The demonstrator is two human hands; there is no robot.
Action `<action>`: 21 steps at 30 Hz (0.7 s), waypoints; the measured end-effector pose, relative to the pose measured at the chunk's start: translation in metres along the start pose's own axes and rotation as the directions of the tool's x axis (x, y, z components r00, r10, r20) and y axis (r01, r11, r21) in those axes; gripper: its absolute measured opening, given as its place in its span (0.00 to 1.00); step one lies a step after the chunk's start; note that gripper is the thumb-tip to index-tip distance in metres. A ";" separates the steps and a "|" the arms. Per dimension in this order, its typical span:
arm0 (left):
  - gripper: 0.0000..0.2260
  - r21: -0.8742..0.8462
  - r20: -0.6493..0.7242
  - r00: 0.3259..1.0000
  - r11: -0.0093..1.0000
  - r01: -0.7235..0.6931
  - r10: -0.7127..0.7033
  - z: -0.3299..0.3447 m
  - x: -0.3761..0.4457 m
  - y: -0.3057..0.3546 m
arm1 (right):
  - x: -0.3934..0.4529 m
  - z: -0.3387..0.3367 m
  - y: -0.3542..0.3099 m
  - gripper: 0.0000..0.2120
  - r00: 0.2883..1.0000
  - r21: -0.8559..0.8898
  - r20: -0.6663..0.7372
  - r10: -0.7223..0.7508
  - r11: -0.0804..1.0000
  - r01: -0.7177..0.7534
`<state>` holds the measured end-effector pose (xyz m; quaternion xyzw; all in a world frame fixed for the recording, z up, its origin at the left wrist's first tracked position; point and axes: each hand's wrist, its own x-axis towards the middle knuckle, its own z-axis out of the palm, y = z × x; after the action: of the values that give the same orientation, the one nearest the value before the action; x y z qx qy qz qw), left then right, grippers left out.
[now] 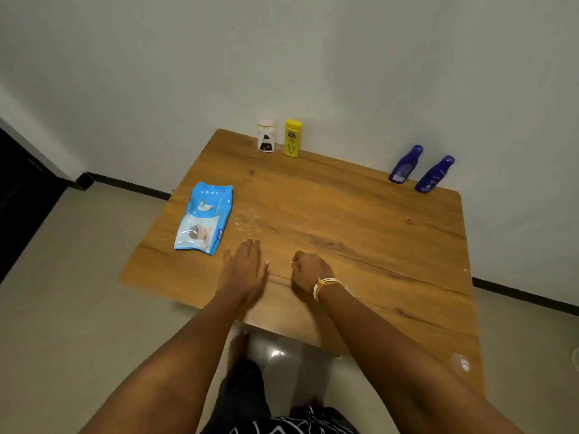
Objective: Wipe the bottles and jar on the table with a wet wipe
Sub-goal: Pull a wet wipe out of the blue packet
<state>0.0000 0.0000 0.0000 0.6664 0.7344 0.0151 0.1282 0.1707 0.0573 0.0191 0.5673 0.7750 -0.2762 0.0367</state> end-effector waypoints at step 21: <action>0.35 -0.348 0.065 0.976 0.912 0.217 -0.208 -0.007 0.113 -0.193 | 0.202 0.043 -0.187 0.14 0.997 0.234 0.042 -0.062 0.971 0.050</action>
<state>-0.1991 0.0905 -0.0491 0.5490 0.7859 0.1237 0.2561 -0.0796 0.1728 -0.0197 0.5386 0.7518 -0.3799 -0.0186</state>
